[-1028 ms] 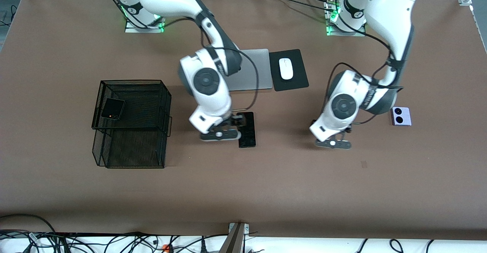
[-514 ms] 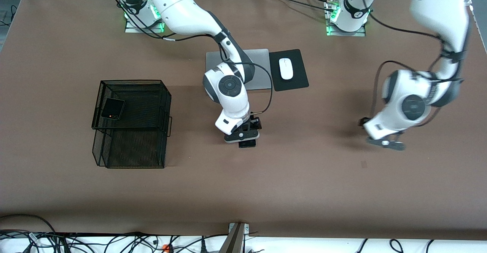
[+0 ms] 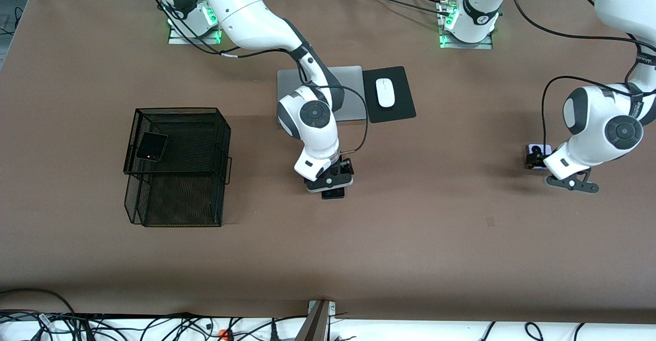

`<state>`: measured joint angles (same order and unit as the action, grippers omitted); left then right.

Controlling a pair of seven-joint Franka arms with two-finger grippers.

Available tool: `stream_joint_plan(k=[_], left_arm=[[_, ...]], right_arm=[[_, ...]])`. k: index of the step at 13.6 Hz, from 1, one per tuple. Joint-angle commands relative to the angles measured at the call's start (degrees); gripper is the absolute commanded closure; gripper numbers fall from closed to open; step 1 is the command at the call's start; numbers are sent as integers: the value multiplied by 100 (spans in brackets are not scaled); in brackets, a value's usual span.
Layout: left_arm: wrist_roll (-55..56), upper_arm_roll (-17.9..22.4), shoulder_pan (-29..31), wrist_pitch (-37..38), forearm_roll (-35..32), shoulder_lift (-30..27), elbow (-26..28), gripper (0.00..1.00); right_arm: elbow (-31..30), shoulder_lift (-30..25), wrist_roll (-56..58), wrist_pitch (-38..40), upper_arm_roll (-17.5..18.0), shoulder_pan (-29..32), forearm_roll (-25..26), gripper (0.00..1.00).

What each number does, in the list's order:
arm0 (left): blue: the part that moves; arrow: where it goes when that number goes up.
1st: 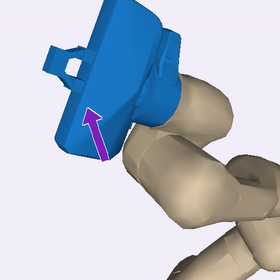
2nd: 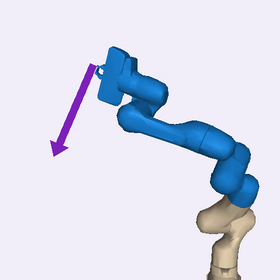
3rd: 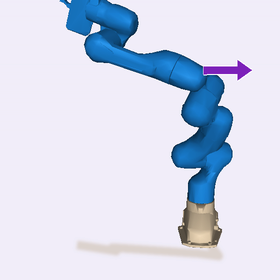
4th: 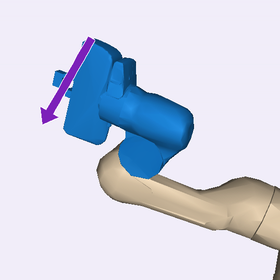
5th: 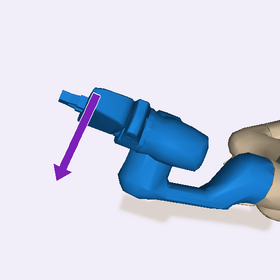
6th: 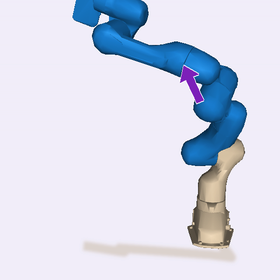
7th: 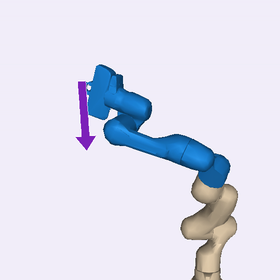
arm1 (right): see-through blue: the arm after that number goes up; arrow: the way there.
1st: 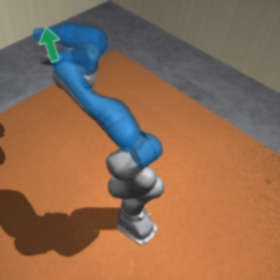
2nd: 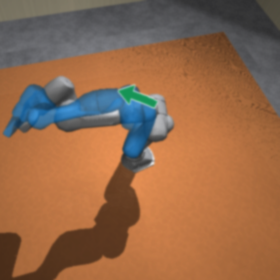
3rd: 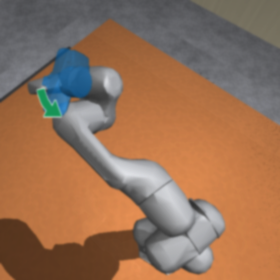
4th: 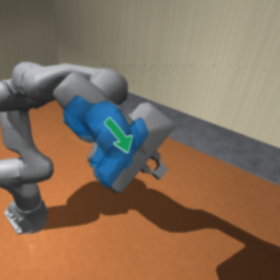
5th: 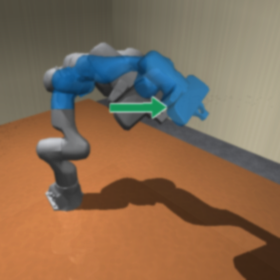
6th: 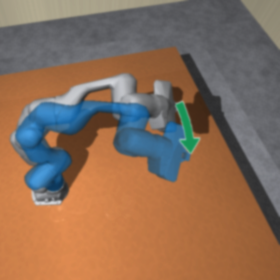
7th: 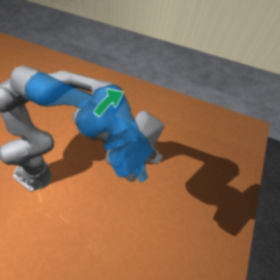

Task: Place phones with both arms
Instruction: 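Grasp the tall phone with the right gripper while the left grasps the white phone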

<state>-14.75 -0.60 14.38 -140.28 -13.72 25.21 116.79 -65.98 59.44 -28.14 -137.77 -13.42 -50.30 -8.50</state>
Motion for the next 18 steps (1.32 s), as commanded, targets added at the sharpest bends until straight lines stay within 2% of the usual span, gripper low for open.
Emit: stream_joint_plan(k=[1, 6, 8, 11, 12, 13, 14, 15, 16, 18], left_arm=[[-134, -412, 651, -455, 105, -184, 502, 0], [-143, -1599, 2145, -474, 212, -166, 687, 0], [-99, -1986, 2542, -474, 220, -140, 722, 0], [24, -2005, 2587, -648, 229, -105, 739, 0], [172, -2005, 2631, -763, 229, -87, 783, 0], [304, -2005, 2640, -859, 229, -69, 792, 0], [384, -2005, 2631, -869, 229, -69, 792, 0], [411, -1996, 2631, -878, 229, -69, 792, 0], [411, -1996, 2631, -895, 220, -69, 827, 0], [411, -1996, 2631, -1149, 220, -34, 915, 0]], right_arm=[[190, 217, -51, -214, 6, 11, 76, 0], [173, 331, -60, -383, 6, 2, 41, 0], [173, 332, -60, -383, 6, 2, 41, 0], [164, 349, -191, -383, 6, -41, 41, 1], [155, 349, -226, -383, 15, -68, 59, 4], [155, 349, -235, -374, 15, -77, 59, 13], [129, 340, -235, -356, 15, -86, 41, 39], [112, 340, -244, -347, 15, -120, 41, 58], [103, 340, -253, -347, 15, -129, 41, 71], [111, 323, -262, -330, 15, -130, 59, 88]])
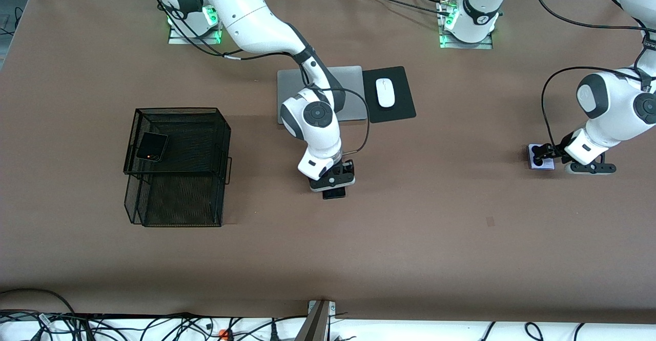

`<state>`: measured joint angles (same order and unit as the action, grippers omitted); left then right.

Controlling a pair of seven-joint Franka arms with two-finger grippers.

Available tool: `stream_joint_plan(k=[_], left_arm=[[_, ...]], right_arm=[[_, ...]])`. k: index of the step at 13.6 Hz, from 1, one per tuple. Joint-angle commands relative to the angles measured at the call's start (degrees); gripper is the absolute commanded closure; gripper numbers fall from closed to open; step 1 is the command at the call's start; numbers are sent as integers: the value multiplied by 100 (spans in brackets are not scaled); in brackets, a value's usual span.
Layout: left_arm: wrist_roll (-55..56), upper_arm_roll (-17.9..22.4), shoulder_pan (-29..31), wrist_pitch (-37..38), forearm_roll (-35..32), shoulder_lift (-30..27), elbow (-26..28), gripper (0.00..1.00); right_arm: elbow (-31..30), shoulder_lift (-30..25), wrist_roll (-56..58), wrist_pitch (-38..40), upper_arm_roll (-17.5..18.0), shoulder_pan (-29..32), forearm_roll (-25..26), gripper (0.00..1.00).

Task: Place phones with both arms
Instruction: 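Grasp the tall phone with the right gripper while the left grasps the white phone, then lower the tall phone into the basket while the left gripper carries the white phone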

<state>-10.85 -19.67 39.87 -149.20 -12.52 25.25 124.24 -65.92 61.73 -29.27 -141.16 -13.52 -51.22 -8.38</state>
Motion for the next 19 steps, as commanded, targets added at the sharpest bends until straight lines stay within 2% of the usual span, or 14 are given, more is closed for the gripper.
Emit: stream_joint_plan(k=[1, 3, 6, 10, 15, 17, 19], left_arm=[[22, -89, 82, -346, 101, 32, 179, 0], [22, -89, 82, -443, 101, 77, 223, 0], [22, -81, 91, -522, 92, 129, 258, 0], [22, -54, 100, -698, 74, 270, 259, 0], [13, -28, 100, -698, 13, 297, 241, 0], [13, -28, 100, -689, 13, 279, 232, 0], [4, -19, 100, -689, 13, 279, 224, 0]], right_arm=[[106, 58, -149, 27, 16, -37, 56, 93], [141, -64, -132, 367, -54, -11, 56, 96], [176, -581, -44, 1412, -414, 59, 21, 96], [176, -1619, 183, 2661, -353, 857, -14, 95], [-16, -2480, 1730, 3944, -397, 1781, -14, 94], [-681, -2980, 1811, 4122, -441, 1905, -5, 94], [-1725, -3656, 1802, 3983, -485, 1905, 12, 94]])
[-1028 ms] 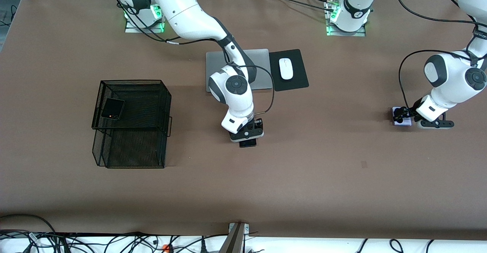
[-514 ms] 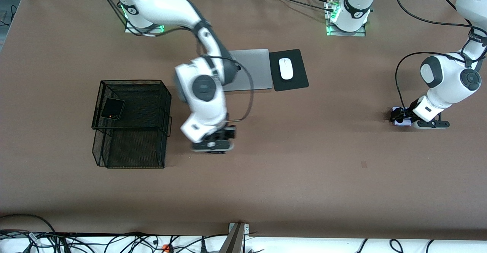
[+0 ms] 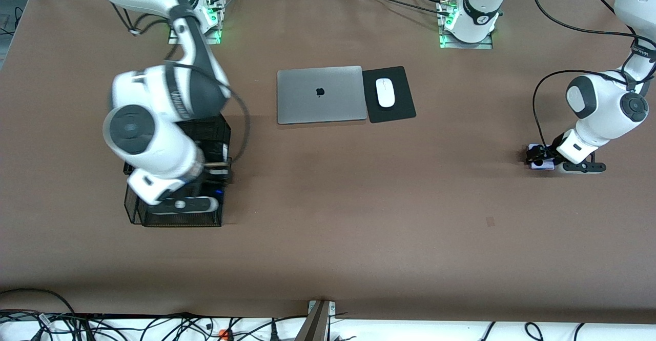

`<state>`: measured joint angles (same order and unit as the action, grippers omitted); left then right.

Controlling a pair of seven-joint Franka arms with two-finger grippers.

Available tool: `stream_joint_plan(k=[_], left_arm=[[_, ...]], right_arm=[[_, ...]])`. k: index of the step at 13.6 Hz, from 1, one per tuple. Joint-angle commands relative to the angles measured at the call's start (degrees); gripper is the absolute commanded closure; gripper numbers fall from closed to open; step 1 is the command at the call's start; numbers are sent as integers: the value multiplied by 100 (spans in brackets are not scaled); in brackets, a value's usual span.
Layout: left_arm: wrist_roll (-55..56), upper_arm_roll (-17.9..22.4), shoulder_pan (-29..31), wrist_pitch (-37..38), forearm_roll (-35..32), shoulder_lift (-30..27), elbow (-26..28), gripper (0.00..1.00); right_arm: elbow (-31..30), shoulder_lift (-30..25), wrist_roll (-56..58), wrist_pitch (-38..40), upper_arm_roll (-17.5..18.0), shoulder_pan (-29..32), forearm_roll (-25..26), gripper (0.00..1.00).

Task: Place phones with both arms
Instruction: 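Lower the tall phone into the basket while the left gripper carries the white phone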

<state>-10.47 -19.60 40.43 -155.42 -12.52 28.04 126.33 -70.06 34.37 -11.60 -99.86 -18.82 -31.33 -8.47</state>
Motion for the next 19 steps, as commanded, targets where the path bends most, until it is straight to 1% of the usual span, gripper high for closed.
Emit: stream_joint_plan(k=[1, 2, 4, 5, 6, 9, 11, 13, 19], left_arm=[[-43, -18, 44, -68, 13, 8, 14, 0], [-43, -9, 44, -76, -13, 17, 14, 0], [-34, 9, 44, -68, -258, 17, 14, 0], [-34, 17, 35, -68, -294, 26, 14, 0], [-43, 26, 35, -68, -303, 26, 14, 0], [-34, 79, 35, -68, -462, 43, 14, 0], [-34, 88, 35, -76, -497, 87, 6, 0], [-25, 88, 35, -94, -497, 131, -12, 0], [-25, 97, 35, -208, -497, 254, -29, 0]], right_arm=[[-1926, -1289, 35, -331, 45, -84, 38, 94], [-2524, -1649, 35, -585, 36, -93, 64, 94], [-3615, -2195, 27, -1217, 36, -93, 73, 94], [-4081, -2354, -17, -1490, 36, -93, 73, 94], [-4321, -2417, -52, -1614, 36, -93, 65, 94], [-4621, -2418, -53, -1686, 10, -84, 47, 94], [-4745, -2418, -53, -1704, -104, -93, 56, 94], [-4763, -2374, -53, -1738, -157, -84, 47, 94], [-4780, -2146, -53, -2222, -157, -84, 47, 94]])
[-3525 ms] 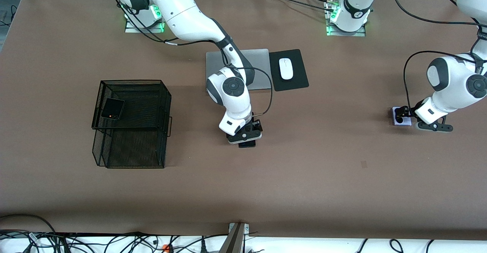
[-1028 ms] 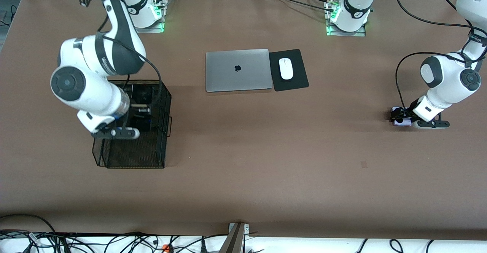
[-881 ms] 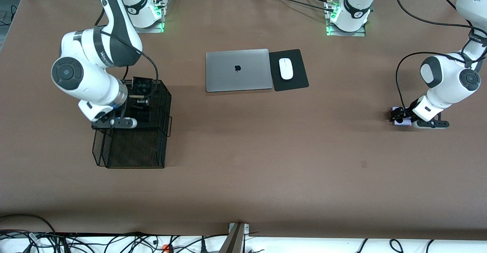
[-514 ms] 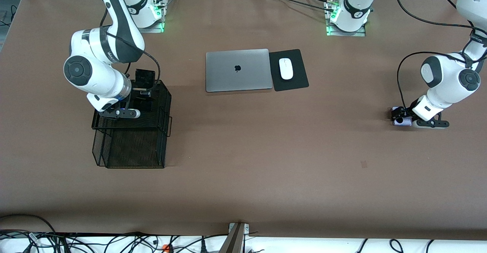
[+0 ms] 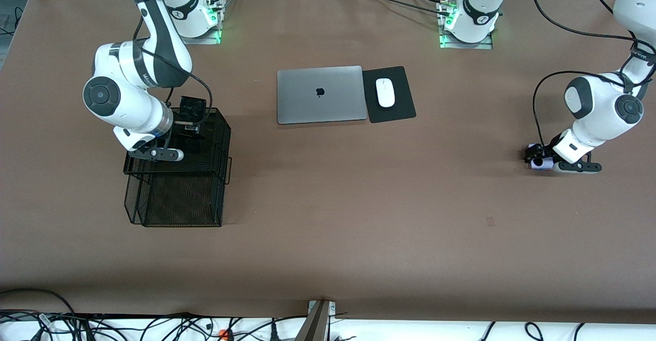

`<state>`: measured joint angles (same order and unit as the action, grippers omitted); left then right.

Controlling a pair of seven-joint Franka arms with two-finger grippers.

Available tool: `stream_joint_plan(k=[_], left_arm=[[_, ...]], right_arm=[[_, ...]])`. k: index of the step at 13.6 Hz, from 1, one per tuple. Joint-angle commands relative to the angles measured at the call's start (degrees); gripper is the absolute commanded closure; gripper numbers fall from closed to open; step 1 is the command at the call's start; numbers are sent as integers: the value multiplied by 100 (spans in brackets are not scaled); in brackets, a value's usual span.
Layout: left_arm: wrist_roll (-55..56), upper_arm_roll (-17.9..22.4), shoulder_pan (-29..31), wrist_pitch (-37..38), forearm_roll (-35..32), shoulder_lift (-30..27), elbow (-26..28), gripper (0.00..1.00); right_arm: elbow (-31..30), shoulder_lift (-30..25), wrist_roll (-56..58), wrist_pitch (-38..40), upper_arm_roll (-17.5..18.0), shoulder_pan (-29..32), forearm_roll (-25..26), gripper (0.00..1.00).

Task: Place phones with both arms
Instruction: 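Lower the tall phone into the basket while the left gripper carries the white phone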

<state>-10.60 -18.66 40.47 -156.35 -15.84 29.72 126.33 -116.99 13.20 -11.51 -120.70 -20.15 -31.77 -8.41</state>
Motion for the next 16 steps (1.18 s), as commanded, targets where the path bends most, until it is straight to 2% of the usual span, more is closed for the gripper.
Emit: stream_joint_plan(k=[1, 2, 6, 7, 8, 9, 10, 11, 12, 16], left_arm=[[-12, 2, 32, -115, -165, 78, -29, 0], [-12, 2, 32, -115, -165, 87, -29, 0], [23, 20, 14, -98, -165, 87, -29, 73], [32, 20, 14, -89, -165, 87, -29, 88], [32, 20, 14, -71, -165, 78, -38, 97], [67, 11, 14, -62, -165, 78, -47, 100], [154, 11, -21, -19, -165, 61, -82, 100], [268, 11, -56, 86, -165, 43, -152, 100], [330, -6, -65, 287, -165, 8, -213, 100], [707, -147, -231, 1113, -156, -45, -758, 100]], right_arm=[[-78, 6, -62, -147, -24, -40, 41, 94], [-78, 15, -62, -182, -24, -32, 41, 94], [-69, 174, -62, -401, -51, -23, 32, 90], [-61, 209, -62, -402, -51, -23, 32, 87], [-52, 209, -62, -402, -51, -23, 32, 77], [-43, 226, -62, -402, -51, -23, 32, 66], [-43, 226, -62, -402, -51, -23, 32, 60], [-34, 227, -62, -402, -51, -23, 23, 58], [-26, 227, -62, -402, -51, -23, 23, 42], [36, 227, -62, -393, -59, -23, 23, 18]])
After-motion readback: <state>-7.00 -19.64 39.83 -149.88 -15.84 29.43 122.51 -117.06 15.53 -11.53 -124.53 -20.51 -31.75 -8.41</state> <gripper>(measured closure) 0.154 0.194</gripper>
